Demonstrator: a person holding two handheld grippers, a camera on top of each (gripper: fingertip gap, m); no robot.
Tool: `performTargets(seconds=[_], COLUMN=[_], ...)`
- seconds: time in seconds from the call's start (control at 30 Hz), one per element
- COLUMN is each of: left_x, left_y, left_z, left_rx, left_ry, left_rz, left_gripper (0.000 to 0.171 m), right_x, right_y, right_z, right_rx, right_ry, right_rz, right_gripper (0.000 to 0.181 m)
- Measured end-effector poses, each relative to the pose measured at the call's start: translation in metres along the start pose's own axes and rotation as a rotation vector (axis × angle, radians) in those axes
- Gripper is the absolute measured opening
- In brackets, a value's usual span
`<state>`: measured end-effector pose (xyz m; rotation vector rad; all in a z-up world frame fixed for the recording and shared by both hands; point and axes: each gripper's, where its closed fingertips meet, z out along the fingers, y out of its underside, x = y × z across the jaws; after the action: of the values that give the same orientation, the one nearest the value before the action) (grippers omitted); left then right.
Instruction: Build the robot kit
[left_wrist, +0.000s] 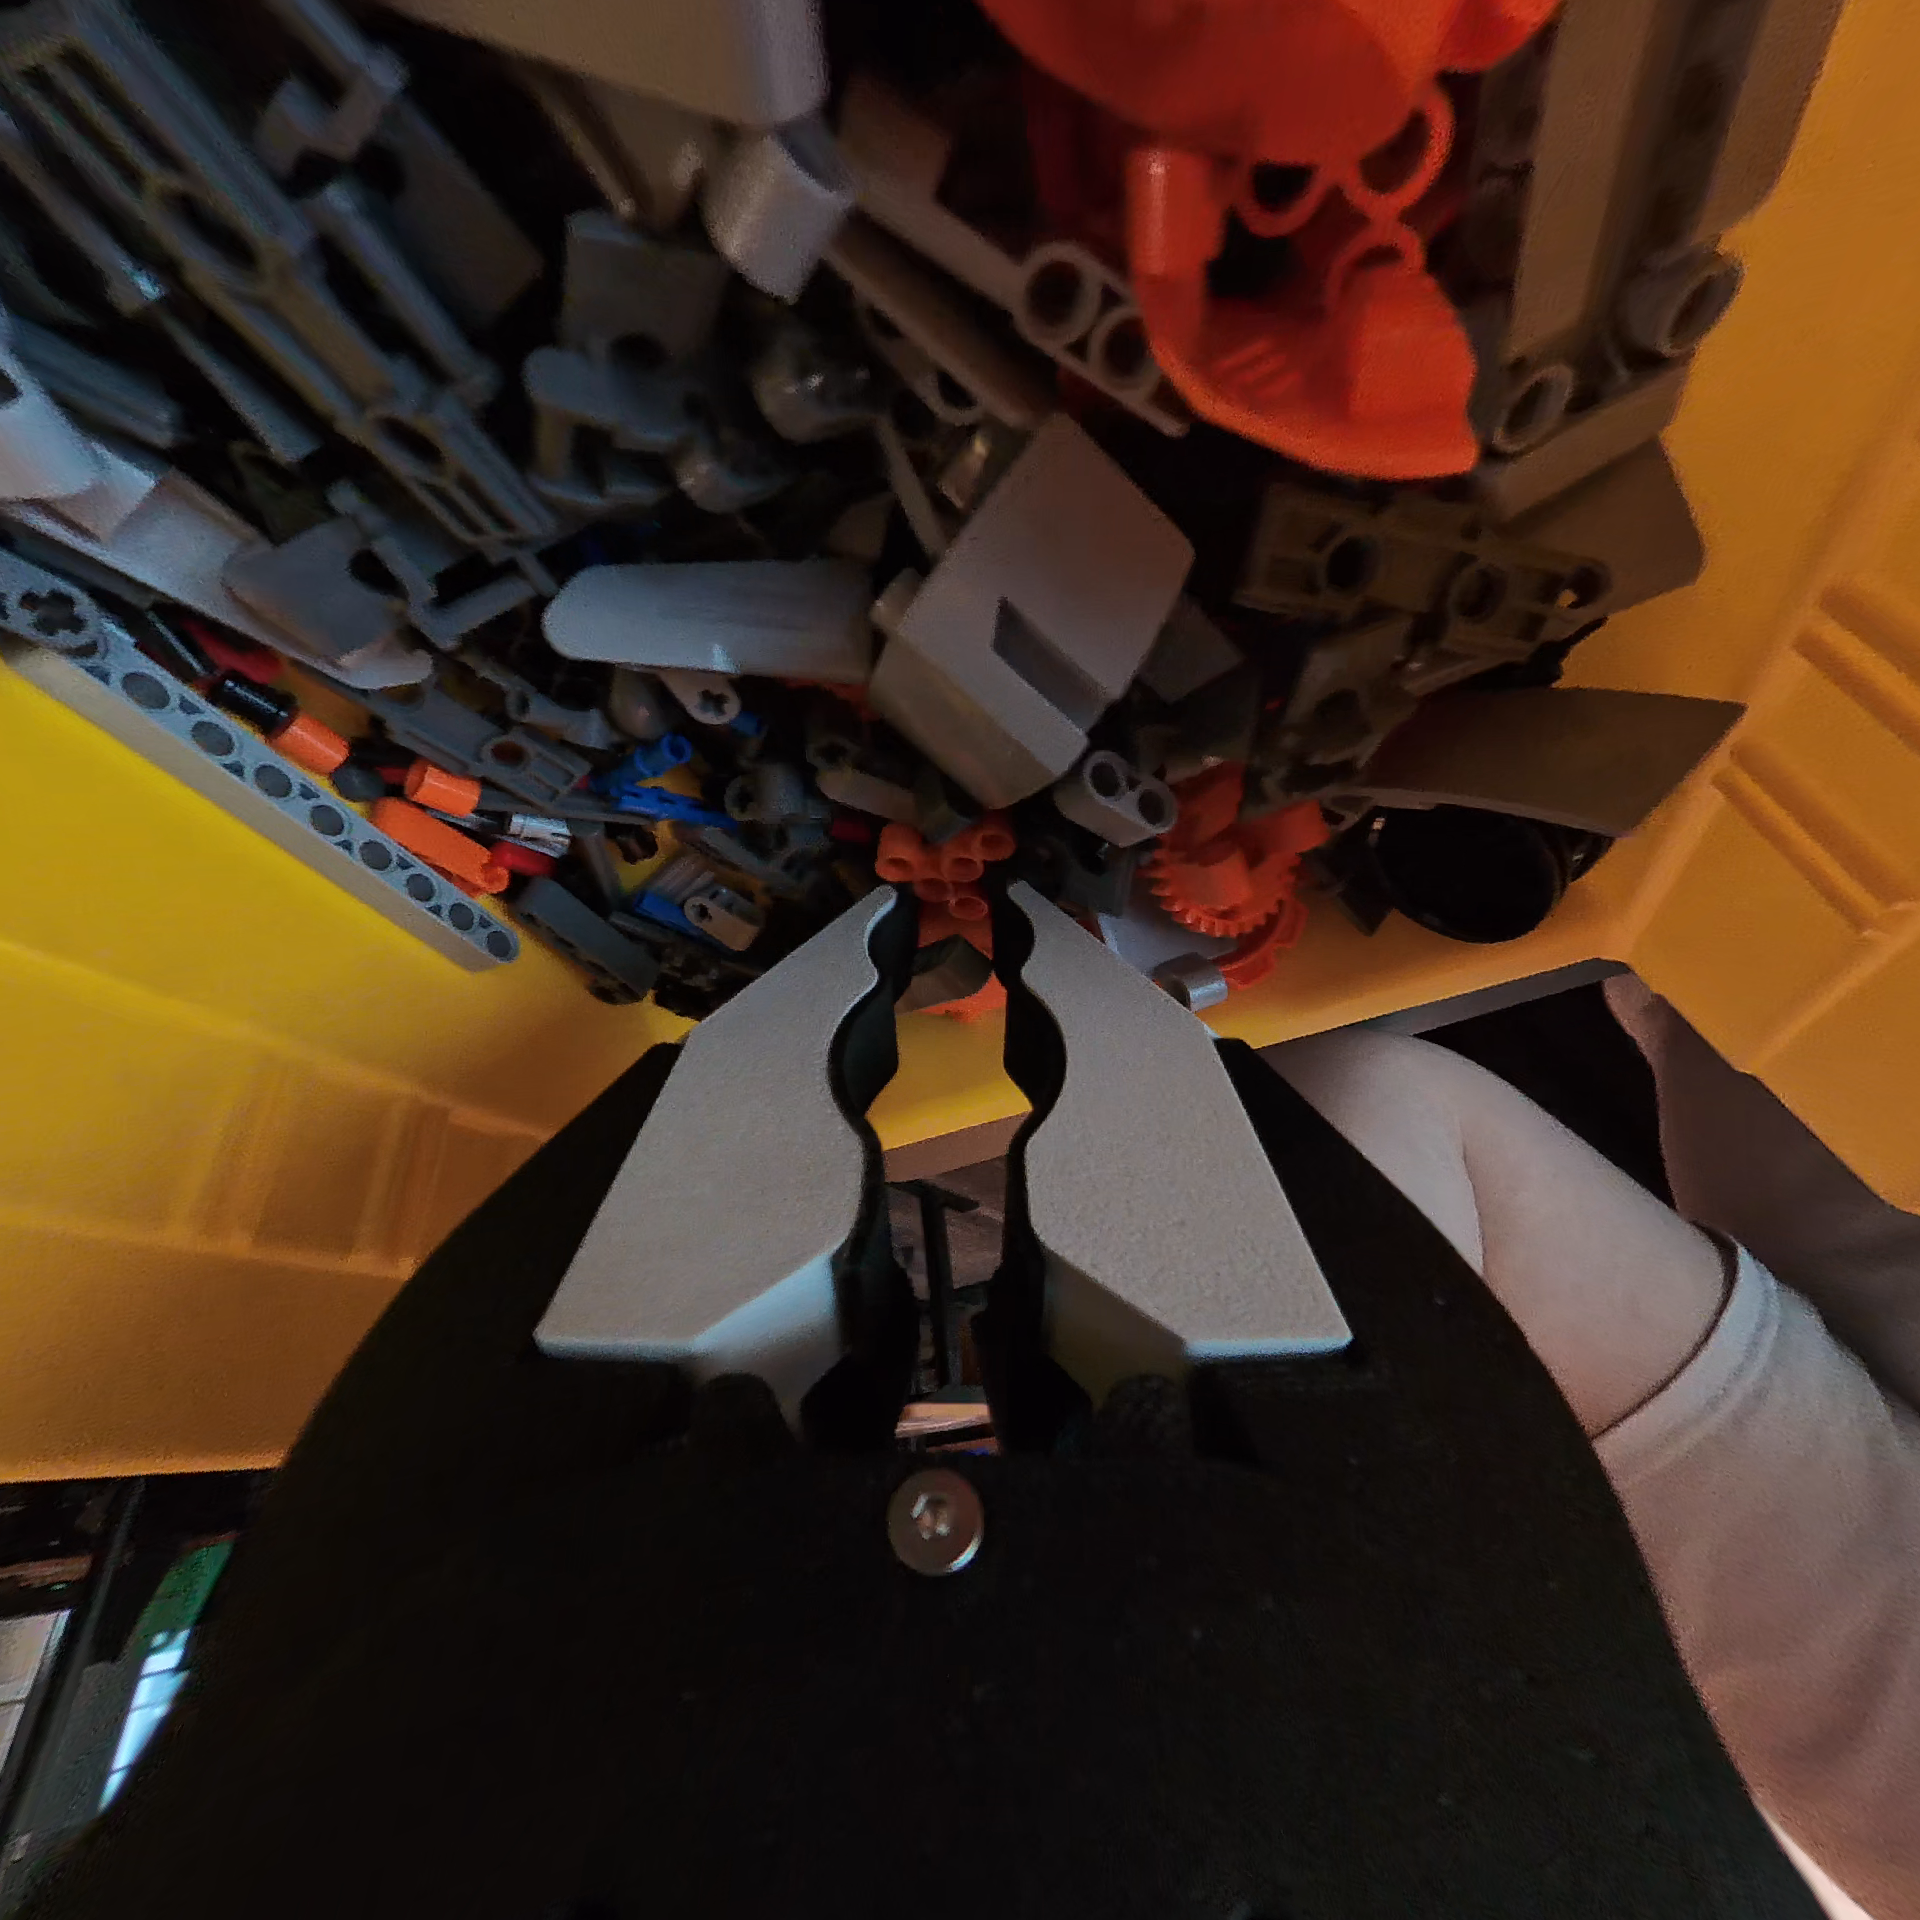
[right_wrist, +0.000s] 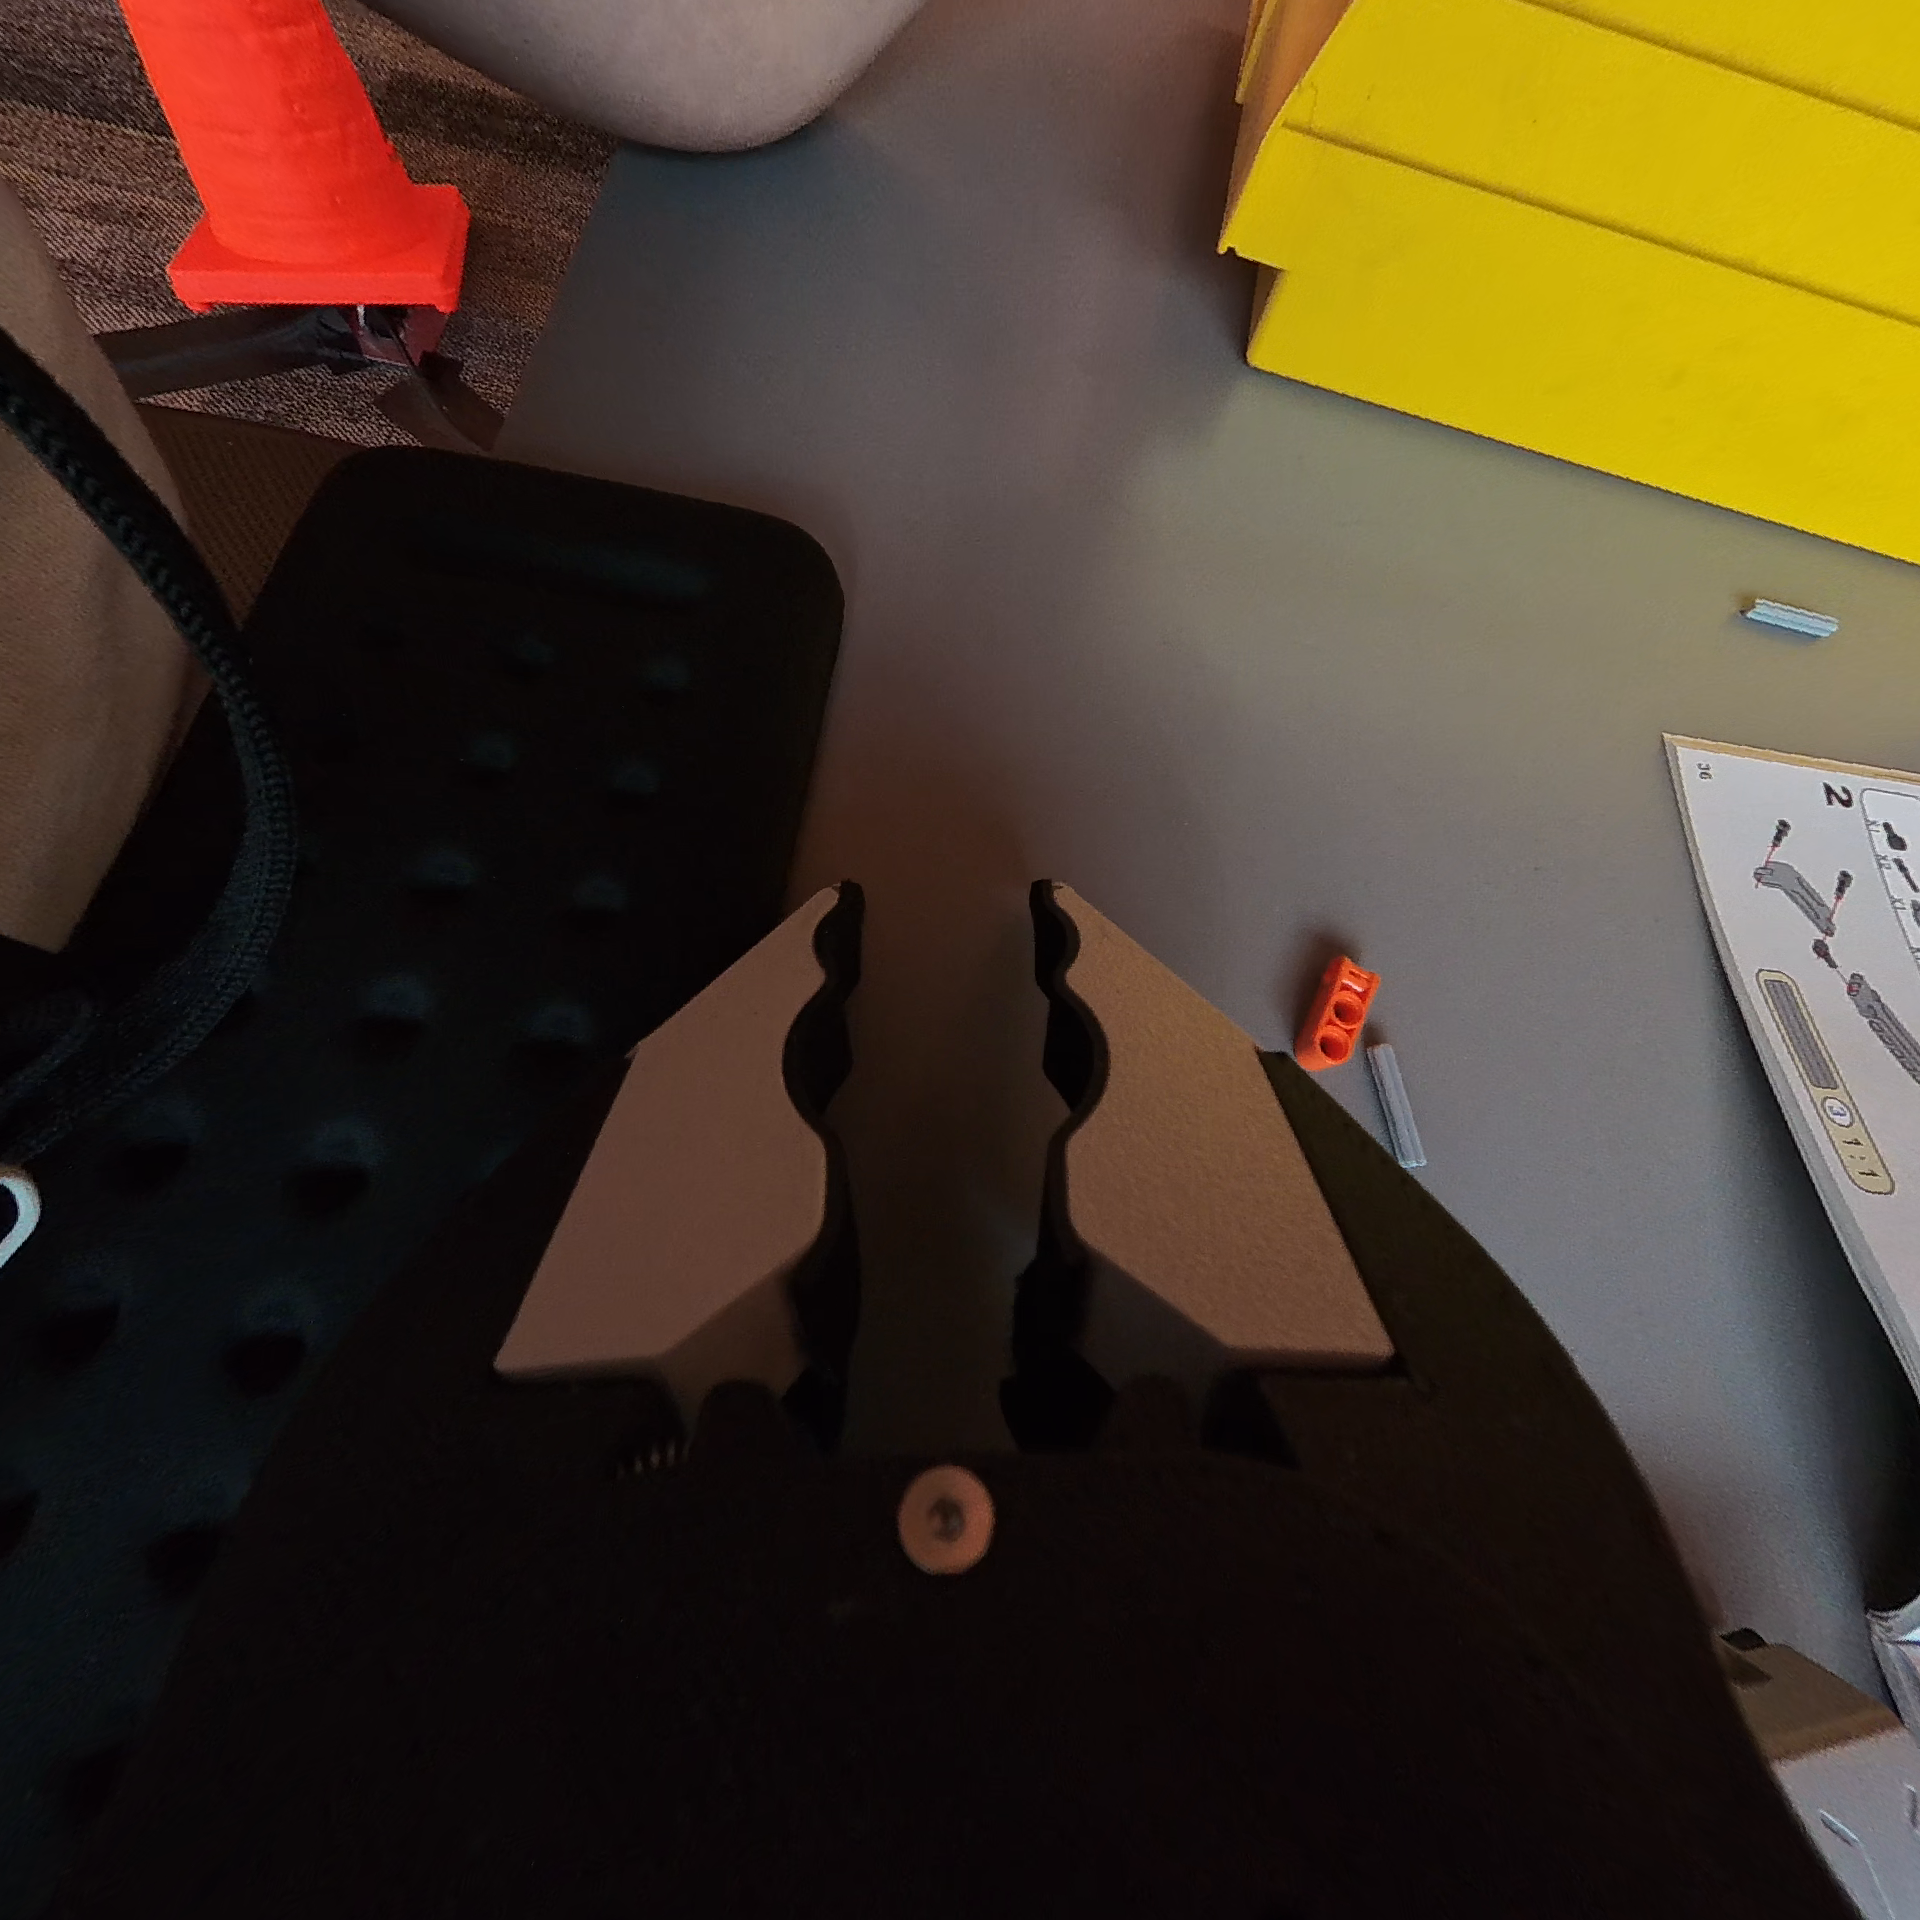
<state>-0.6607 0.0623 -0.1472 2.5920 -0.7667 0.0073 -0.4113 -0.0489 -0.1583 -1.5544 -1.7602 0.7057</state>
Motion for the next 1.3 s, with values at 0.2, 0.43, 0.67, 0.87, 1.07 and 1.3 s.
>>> performTargets(seconds=[0.2, 0.43, 0.67, 0.87, 1.07, 1.3], left_x=[0.0023, 0.006, 0.0084, 0.0104, 0.0105, 0.009], left_y=[0.0017, 0.0061, 0.0082, 0.0098, 0.0041, -0.0002], left_z=[0.0015, -0.0001, -0.003, -0.005, -0.007, -0.0074], left_rx=[-0.016, -0.014, -0.008, 0.002, 0.022, 0.026], left_ry=[-0.012, -0.012, -0.036, -0.033, -0.03, -0.037], left_rz=[0.025, 0.028, 0.042, 0.04, 0.047, 0.052], left_gripper=[0.013, 0.013, 0.013, 0.013, 0.015, 0.017], right_x=[-0.0001, -0.0001, -0.0002, -0.0003, -0.0002, -0.0001], right_y=[-0.0001, -0.0001, -0.0002, -0.0003, -0.0001, 0.0], right_z=[0.0, 0.0, 0.0, -0.0001, -0.0001, -0.0003], right_rx=[0.0, 0.0, 0.0, -0.001, 0.0, -0.003], right_ry=[0.0, 0.0, 0.0, 0.003, 0.0, 0.004], right_rz=[0.0, -0.001, -0.002, -0.006, -0.003, -0.009], right_gripper=[0.033, 0.033, 0.033, 0.033, 0.033, 0.033])
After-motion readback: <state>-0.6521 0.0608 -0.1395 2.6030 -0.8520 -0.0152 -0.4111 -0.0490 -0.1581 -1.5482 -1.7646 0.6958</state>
